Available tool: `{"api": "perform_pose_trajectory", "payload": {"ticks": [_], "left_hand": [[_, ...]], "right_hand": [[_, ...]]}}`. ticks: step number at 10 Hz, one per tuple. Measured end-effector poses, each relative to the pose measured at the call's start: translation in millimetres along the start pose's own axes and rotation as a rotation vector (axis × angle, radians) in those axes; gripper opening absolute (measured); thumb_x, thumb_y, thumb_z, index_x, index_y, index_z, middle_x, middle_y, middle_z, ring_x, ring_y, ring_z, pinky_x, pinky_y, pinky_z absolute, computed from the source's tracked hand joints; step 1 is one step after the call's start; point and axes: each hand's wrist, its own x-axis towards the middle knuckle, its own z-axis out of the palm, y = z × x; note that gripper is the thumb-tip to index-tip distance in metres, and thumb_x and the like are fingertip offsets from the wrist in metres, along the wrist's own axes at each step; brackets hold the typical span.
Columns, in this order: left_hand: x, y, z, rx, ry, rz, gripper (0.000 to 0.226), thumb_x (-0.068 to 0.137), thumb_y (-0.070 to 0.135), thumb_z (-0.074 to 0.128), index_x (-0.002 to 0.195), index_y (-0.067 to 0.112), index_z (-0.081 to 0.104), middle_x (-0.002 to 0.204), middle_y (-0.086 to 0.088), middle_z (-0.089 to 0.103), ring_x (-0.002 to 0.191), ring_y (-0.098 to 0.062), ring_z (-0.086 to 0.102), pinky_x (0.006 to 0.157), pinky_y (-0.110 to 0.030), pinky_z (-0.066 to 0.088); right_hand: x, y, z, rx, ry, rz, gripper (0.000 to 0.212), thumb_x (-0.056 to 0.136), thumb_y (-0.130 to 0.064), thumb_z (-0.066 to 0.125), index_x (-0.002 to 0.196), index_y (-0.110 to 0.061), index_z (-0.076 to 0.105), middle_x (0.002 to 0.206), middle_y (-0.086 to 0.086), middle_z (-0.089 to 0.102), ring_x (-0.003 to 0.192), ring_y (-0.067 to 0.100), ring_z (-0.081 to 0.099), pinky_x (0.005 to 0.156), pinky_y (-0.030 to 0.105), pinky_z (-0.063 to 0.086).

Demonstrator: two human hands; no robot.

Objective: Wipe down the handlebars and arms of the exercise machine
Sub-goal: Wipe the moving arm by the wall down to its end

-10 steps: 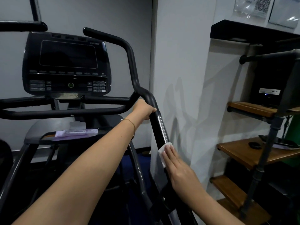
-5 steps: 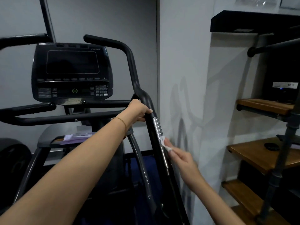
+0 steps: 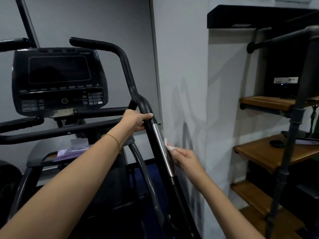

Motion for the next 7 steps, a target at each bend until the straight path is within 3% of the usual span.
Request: {"api": "perform_pose_trajectory", "payload": {"ticks": [1, 2, 3, 4, 5, 6, 7], "left_hand": [[1, -1, 2, 0.017, 0.005, 0.033, 0.019, 0.082, 0.006, 0.069, 0.098, -0.001, 0.06, 0.093, -0.014, 0.066, 0.074, -0.02, 0.067, 0.054, -0.023, 0.054], [0, 5, 5, 0.061, 0.031, -0.012, 0.033, 0.082, 0.006, 0.07, 0.11, -0.004, 0.056, 0.103, -0.017, 0.066, 0.088, -0.029, 0.067, 0.054, -0.027, 0.054], [-4, 10, 8, 0.094, 0.044, -0.046, 0.039, 0.082, 0.006, 0.07, 0.116, -0.003, 0.053, 0.108, -0.018, 0.064, 0.096, -0.032, 0.066, 0.054, -0.03, 0.054], [-7, 15, 9, 0.05, 0.069, -0.104, 0.044, 0.083, 0.006, 0.069, 0.122, 0.001, 0.05, 0.114, -0.016, 0.063, 0.102, -0.032, 0.064, 0.048, -0.029, 0.055], [-9, 17, 10, 0.054, 0.096, -0.137, 0.043, 0.083, 0.007, 0.069, 0.121, 0.002, 0.05, 0.114, -0.015, 0.064, 0.1, -0.032, 0.065, 0.048, -0.029, 0.055], [-14, 14, 8, 0.122, 0.08, -0.033, 0.014, 0.084, 0.009, 0.068, 0.087, 0.006, 0.054, 0.116, -0.018, 0.063, 0.102, -0.03, 0.065, 0.065, -0.03, 0.058], [-10, 10, 10, 0.195, 0.072, 0.058, 0.026, 0.085, 0.008, 0.065, 0.07, 0.012, 0.044, 0.118, -0.019, 0.062, 0.103, -0.028, 0.065, 0.058, -0.025, 0.055]], "right_hand": [[-26, 14, -3, -0.052, 0.005, -0.089, 0.031, 0.096, -0.003, 0.043, 0.117, -0.021, 0.056, 0.103, -0.022, 0.064, 0.096, -0.015, 0.057, 0.085, 0.007, 0.043], [-4, 1, 4, -0.173, 0.01, -0.121, 0.032, 0.097, -0.006, 0.043, 0.128, -0.009, 0.052, 0.127, -0.015, 0.05, 0.121, -0.007, 0.043, 0.104, 0.012, 0.033], [33, -11, 12, -0.133, 0.011, -0.093, 0.033, 0.097, -0.005, 0.042, 0.128, 0.003, 0.05, 0.136, 0.004, 0.049, 0.123, 0.009, 0.047, 0.109, 0.027, 0.034], [41, -12, 12, 0.014, 0.055, -0.008, 0.032, 0.096, -0.006, 0.043, 0.125, 0.003, 0.054, 0.13, 0.016, 0.054, 0.106, 0.02, 0.059, 0.095, 0.027, 0.045], [9, 6, 6, 0.093, 0.077, 0.077, 0.028, 0.096, -0.009, 0.045, 0.119, -0.005, 0.061, 0.118, 0.016, 0.063, 0.099, 0.024, 0.063, 0.088, 0.029, 0.047], [-22, 18, 2, 0.008, 0.087, -0.02, 0.028, 0.096, -0.004, 0.042, 0.114, -0.015, 0.061, 0.112, -0.006, 0.063, 0.097, -0.003, 0.062, 0.087, 0.014, 0.047], [-8, 1, 9, -0.332, 0.105, -0.164, 0.031, 0.097, -0.007, 0.043, 0.125, -0.006, 0.056, 0.124, -0.01, 0.053, 0.116, 0.0, 0.05, 0.1, 0.017, 0.038]]}}
